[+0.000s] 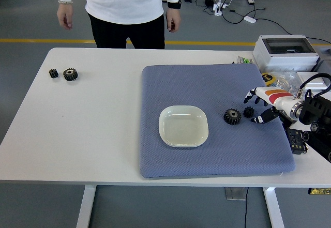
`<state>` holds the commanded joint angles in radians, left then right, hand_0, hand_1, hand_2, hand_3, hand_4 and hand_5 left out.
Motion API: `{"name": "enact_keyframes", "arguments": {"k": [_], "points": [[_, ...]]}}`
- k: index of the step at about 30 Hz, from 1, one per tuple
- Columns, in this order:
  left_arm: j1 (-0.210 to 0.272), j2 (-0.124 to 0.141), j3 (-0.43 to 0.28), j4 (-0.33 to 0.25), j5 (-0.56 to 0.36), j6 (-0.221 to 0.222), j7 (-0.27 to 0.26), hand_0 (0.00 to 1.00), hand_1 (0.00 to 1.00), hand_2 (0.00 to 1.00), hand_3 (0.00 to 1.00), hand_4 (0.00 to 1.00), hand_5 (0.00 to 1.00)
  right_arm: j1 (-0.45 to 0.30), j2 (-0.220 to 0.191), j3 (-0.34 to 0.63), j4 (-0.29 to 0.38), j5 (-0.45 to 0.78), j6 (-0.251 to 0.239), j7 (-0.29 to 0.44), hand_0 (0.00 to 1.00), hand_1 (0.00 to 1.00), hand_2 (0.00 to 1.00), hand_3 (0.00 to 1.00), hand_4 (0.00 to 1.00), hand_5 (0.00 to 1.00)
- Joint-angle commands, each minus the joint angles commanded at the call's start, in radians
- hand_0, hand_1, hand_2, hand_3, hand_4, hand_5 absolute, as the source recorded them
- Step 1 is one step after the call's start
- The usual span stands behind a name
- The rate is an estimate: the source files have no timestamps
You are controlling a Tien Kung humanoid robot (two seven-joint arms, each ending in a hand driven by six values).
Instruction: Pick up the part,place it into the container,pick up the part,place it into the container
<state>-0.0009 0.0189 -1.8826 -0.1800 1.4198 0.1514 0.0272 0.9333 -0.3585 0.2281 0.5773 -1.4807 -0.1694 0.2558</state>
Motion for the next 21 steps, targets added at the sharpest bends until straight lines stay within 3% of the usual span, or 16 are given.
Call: {"name": "enact_keyframes", "arguments": {"k": [1,6,7,21], "points": [[0.0,0.0,0.001,0.0,0.0,0.0,0.0,0.742,0.718,0.757,0.62,0.764,0.707,0.001,0.002,-0.002,-0.002,0.003,0.0,0.0,0.416,0.574,0.687,0.569,0.85,0.119],[-0.003,-0.001,-0.003,0.0,0.001,0.001,0.001,0.742,0.718,0.757,0.62,0.764,0.707,0.0,0.018,0.001,-0.026,0.035,-0.007,-0.004,0.416,0.574,0.687,0.569,0.85,0.119],[-0.004,0.0,-0.003,0.0,0.001,0.001,0.001,0.742,0.717,0.753,0.62,0.765,0.709,-0.001,0.019,0.002,-0.027,0.038,-0.009,-0.005,0.407,0.555,0.639,0.54,0.781,0.127],[-0.013,0.0,0.003,0.0,-0.008,0.001,-0.001,0.741,0.717,0.752,0.62,0.763,0.708,-0.003,0.043,-0.032,-0.08,0.085,-0.001,-0.011,0.412,0.552,0.643,0.542,0.781,0.136]]}}
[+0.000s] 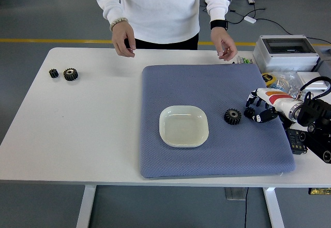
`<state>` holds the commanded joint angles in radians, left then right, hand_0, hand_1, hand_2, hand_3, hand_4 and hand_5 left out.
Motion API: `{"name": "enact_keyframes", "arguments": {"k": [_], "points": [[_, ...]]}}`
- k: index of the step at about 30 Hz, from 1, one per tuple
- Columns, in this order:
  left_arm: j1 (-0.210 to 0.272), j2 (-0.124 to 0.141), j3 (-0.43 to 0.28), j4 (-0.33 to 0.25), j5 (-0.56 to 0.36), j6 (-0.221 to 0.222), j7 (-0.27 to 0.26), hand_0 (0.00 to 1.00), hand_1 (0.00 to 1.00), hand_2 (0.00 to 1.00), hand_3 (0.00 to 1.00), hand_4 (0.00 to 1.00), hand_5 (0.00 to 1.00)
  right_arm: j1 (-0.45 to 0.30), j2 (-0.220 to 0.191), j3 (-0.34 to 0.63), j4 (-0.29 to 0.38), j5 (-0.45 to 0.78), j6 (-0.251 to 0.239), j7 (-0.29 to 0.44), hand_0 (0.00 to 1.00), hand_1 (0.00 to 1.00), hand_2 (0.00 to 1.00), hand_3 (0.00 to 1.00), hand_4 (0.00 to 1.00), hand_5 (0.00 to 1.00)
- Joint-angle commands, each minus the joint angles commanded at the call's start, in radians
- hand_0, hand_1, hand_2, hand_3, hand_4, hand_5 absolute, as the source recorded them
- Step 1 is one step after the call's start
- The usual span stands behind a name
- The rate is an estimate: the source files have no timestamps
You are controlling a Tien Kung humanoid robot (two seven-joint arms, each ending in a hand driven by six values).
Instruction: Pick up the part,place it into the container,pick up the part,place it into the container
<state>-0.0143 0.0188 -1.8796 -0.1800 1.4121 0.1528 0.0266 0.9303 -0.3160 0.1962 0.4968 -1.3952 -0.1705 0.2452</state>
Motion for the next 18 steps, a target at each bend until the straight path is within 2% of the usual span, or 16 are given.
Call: {"name": "enact_keyframes", "arguments": {"k": [18], "points": [[-0.001,0.0,-0.004,0.0,0.005,0.001,0.001,0.74,0.715,0.751,0.619,0.763,0.707,0.005,-0.004,0.012,-0.001,-0.013,0.028,-0.009,0.449,0.576,0.685,0.567,0.807,0.135]]}}
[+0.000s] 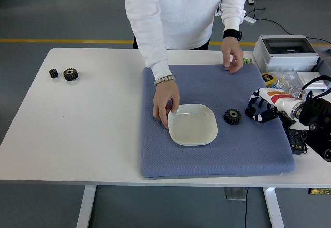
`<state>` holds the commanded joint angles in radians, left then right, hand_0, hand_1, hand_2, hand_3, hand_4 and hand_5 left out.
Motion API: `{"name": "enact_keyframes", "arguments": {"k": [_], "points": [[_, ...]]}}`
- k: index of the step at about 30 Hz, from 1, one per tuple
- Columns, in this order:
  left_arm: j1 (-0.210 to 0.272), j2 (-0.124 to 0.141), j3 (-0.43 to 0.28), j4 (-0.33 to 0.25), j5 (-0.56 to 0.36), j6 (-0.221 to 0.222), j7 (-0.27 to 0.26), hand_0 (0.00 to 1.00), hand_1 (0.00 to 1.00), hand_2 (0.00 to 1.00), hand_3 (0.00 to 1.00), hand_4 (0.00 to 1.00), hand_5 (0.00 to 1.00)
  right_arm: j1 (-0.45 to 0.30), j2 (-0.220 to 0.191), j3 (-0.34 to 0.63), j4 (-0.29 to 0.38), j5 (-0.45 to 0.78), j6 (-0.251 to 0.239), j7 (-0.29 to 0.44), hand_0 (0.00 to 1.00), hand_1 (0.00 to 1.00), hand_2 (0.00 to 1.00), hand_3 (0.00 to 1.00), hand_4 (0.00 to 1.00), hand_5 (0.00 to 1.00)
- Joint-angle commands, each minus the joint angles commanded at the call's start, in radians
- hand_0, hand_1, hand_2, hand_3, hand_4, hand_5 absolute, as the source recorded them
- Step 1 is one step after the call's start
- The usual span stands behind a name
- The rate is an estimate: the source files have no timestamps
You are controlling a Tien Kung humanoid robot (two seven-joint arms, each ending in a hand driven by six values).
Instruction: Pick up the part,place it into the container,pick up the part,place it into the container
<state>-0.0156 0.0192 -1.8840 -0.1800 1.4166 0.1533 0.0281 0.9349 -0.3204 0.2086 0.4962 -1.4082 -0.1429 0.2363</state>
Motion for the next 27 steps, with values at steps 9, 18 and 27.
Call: {"name": "enact_keyframes", "arguments": {"k": [9,18,27], "points": [[-0.002,0.001,0.0,0.0,0.001,0.0,0.0,0.74,0.714,0.751,0.62,0.761,0.706,-0.001,0.0,-0.004,0.004,0.007,-0.01,0.015,0.399,0.552,0.644,0.543,0.787,0.135],[-0.003,0.0,-0.008,0.0,0.009,0.001,0.002,0.74,0.714,0.751,0.619,0.759,0.704,0.0,-0.009,-0.001,0.007,0.018,-0.018,0.025,0.308,0.463,0.507,0.475,0.735,0.126],[-0.005,0.001,-0.006,0.0,0.007,0.001,0.001,0.74,0.715,0.751,0.619,0.759,0.704,-0.004,-0.01,-0.004,0.012,0.026,-0.017,0.028,0.288,0.452,0.499,0.474,0.729,0.124]]}}
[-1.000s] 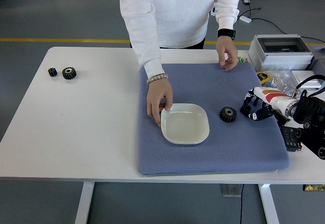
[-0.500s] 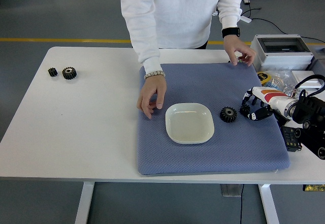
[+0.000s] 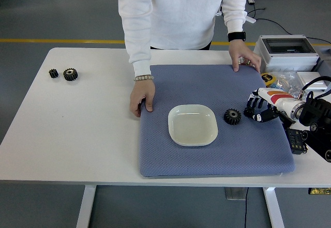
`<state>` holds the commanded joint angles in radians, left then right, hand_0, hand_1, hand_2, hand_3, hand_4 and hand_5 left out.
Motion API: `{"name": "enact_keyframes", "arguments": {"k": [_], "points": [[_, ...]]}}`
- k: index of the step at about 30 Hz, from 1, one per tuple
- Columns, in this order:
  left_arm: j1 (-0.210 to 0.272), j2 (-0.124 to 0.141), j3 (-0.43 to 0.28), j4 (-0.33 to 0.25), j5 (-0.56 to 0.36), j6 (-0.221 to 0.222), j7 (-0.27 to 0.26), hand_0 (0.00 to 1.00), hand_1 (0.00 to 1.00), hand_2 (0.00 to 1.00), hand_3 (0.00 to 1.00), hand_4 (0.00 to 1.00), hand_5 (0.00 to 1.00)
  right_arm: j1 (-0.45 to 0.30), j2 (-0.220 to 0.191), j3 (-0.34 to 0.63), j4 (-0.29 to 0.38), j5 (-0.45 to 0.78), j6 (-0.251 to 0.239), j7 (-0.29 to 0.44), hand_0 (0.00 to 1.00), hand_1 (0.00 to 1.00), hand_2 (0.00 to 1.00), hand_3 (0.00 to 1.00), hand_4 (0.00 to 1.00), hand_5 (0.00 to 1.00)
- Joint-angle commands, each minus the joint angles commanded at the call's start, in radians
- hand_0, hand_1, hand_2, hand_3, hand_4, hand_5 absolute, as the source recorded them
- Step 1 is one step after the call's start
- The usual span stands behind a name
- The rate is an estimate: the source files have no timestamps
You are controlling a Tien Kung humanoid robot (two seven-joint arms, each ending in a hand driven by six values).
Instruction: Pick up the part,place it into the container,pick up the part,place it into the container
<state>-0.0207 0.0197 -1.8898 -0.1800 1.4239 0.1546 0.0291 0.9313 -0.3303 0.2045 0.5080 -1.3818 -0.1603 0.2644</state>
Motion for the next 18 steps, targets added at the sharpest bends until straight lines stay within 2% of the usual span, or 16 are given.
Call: {"name": "enact_keyframes", "arguments": {"k": [1,7,18], "points": [[0.0,0.0,0.0,0.0,0.0,0.0,0.0,0.74,0.715,0.751,0.619,0.759,0.705,0.0,-0.001,0.002,0.001,-0.001,0.0,0.0,0.261,0.442,0.49,0.475,0.737,0.119],[0.003,0.001,-0.006,0.0,0.007,0.001,0.002,0.739,0.714,0.751,0.619,0.759,0.705,0.004,-0.012,0.018,0.007,-0.001,-0.003,0.004,0.243,0.434,0.486,0.478,0.748,0.112],[0.008,0.003,-0.007,0.0,0.012,0.001,0.002,0.739,0.715,0.752,0.619,0.758,0.704,0.002,-0.038,0.084,0.038,-0.033,-0.002,0.002,0.238,0.432,0.485,0.479,0.754,0.096]]}}
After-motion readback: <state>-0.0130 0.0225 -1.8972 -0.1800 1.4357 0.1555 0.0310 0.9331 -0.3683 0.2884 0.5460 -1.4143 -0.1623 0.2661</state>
